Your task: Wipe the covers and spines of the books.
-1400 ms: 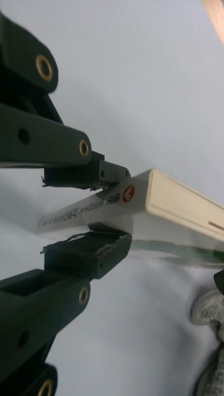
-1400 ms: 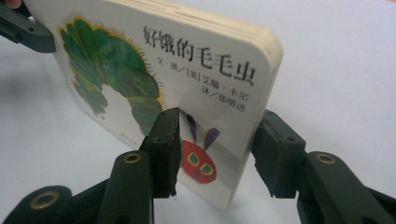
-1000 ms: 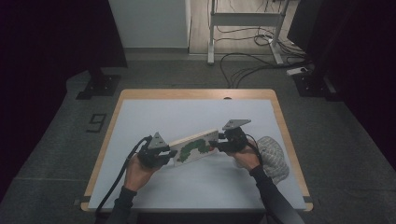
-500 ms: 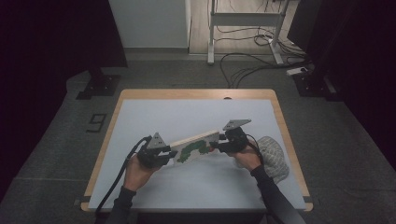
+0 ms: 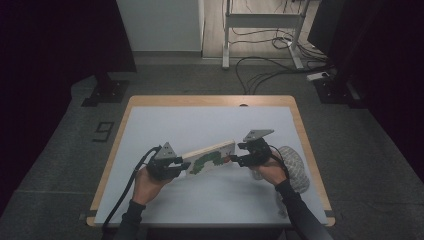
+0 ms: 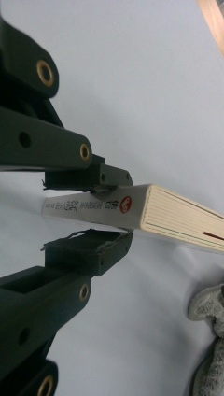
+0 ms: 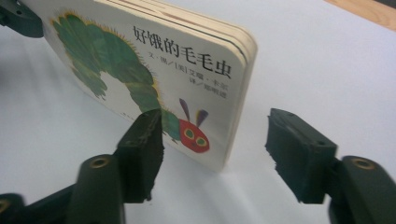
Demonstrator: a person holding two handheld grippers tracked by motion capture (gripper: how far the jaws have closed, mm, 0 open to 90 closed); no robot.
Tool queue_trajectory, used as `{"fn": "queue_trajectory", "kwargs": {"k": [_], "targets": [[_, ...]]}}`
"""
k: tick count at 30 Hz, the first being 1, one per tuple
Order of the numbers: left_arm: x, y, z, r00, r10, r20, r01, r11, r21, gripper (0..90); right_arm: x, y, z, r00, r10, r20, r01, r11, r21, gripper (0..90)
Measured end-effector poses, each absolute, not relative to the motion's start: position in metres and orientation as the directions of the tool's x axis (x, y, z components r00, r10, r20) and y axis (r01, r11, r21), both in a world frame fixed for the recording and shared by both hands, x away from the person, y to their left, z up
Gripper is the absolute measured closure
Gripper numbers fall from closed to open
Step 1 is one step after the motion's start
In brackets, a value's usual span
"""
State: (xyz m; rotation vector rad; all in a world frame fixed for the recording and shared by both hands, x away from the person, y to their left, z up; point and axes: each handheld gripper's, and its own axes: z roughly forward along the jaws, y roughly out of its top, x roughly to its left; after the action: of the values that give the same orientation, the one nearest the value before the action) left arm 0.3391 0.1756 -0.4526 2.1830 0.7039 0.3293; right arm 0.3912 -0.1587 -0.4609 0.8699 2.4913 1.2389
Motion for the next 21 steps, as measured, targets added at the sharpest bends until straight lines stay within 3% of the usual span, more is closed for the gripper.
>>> {"fn": "queue_trajectory", "kwargs": {"k": [9, 21], "targets": [[0.341, 0.178, -0.454, 0.818, 0.574, -0.032, 0.386, -0.507, 0.771, 69.3, 0.384, -0.184, -0.455, -0.767, 0.642, 0.008, 0.422, 0.495, 0.76, 24.0], [0.341, 0.179, -0.454, 0.822, 0.569, -0.042, 0.389, -0.504, 0.771, 69.4, 0.373, -0.241, -0.451, -0.676, 0.737, -0.02, 0.493, 0.472, 0.731, 20.8]]}}
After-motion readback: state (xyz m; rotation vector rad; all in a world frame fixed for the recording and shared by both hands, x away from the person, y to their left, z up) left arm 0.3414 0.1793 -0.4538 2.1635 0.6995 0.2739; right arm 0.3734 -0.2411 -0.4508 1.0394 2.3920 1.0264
